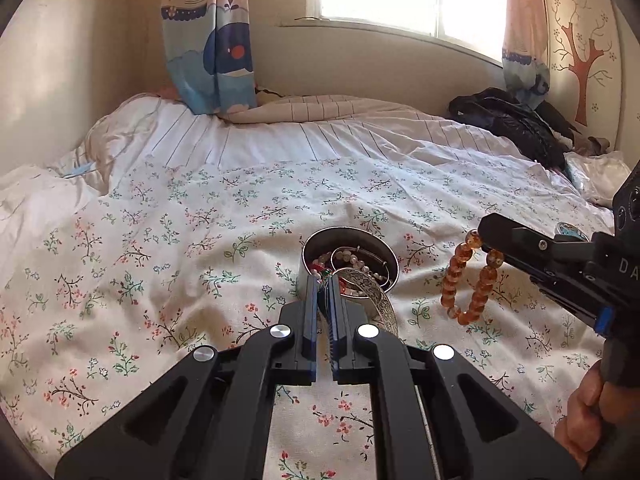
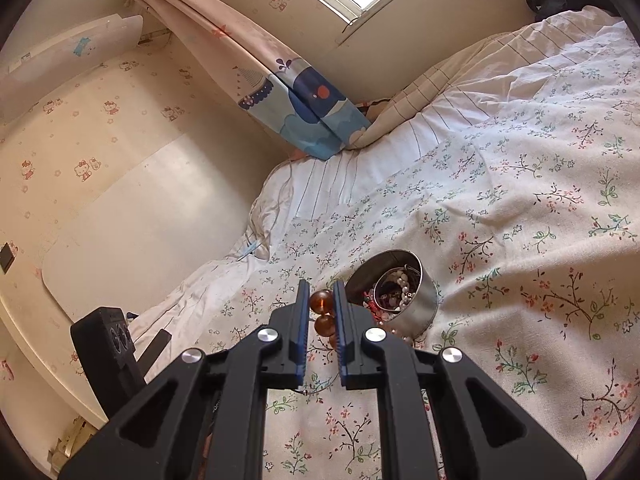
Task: Organize jewelry
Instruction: 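Carry both held bracelets over the silver tin and lower them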
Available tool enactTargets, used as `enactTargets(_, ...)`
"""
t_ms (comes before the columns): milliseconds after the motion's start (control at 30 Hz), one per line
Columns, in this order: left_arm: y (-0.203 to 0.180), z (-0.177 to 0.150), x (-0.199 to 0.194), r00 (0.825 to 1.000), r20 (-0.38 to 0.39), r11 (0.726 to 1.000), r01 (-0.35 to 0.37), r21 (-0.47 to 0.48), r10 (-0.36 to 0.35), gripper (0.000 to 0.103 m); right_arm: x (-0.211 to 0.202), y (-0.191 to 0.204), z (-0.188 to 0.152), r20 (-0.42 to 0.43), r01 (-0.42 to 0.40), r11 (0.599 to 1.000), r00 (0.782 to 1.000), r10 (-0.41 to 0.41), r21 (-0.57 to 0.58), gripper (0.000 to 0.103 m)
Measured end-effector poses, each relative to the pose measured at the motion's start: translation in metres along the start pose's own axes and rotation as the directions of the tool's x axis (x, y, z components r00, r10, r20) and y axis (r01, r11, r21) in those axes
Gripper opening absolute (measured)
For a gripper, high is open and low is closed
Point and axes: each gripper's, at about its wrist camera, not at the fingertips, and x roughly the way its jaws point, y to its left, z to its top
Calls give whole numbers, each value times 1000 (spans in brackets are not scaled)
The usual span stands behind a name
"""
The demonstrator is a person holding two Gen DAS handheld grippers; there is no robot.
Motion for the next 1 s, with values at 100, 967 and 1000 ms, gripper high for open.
enactTargets(100, 2, 3, 1, 1000, 14, 1000, 2, -13, -2, 5, 3, -2, 3, 12, -10, 1000, 1000, 9, 8, 13)
enactTargets(967, 3, 27, 40, 999, 30, 996, 43, -84, -41, 5, 37, -25, 27, 49, -47, 997, 998, 45, 56, 13)
enactTargets(1000, 4, 28, 43, 999, 27, 995, 43, -87, -41, 5, 39, -26, 28, 49, -50, 997, 998, 47, 58, 13)
